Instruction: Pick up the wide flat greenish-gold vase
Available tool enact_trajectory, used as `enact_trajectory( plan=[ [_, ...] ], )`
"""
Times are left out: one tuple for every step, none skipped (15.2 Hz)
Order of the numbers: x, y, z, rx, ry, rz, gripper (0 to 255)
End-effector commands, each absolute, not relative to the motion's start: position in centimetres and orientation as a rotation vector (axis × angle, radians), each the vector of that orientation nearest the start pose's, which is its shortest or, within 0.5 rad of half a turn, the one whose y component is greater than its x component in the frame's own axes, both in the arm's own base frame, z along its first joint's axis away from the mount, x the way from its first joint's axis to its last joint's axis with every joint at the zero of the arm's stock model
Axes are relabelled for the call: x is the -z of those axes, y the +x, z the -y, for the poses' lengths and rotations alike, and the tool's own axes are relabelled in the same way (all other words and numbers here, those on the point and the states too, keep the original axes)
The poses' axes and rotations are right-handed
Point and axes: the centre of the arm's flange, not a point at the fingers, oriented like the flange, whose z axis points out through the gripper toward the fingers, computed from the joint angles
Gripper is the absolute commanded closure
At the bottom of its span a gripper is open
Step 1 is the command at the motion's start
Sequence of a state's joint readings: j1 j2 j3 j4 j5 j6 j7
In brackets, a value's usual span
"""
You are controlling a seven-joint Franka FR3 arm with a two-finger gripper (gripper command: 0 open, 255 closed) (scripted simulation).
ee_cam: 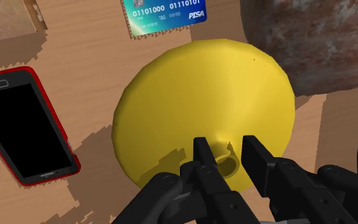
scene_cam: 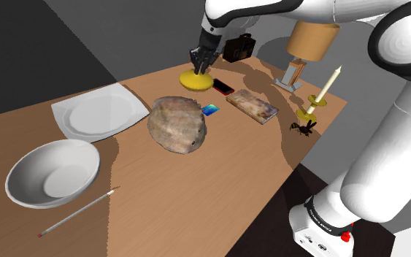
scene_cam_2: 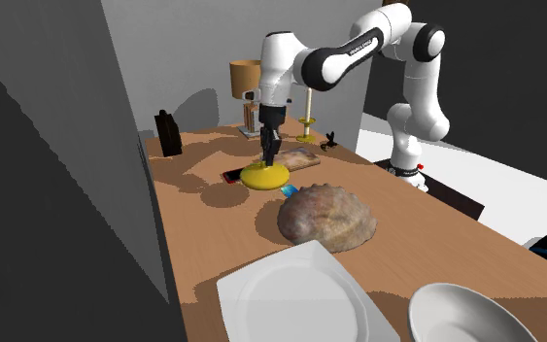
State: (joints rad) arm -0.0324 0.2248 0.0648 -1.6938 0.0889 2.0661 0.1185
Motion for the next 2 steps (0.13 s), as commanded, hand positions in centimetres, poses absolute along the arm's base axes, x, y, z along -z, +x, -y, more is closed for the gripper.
enact_trajectory(
  plan=[
    [-48.27, 64.29, -2.15, 0.213, -3.022, -0.189, 255],
    [-48.27, 64.29, -2.15, 0.213, -3.022, -0.189, 255]
  ],
)
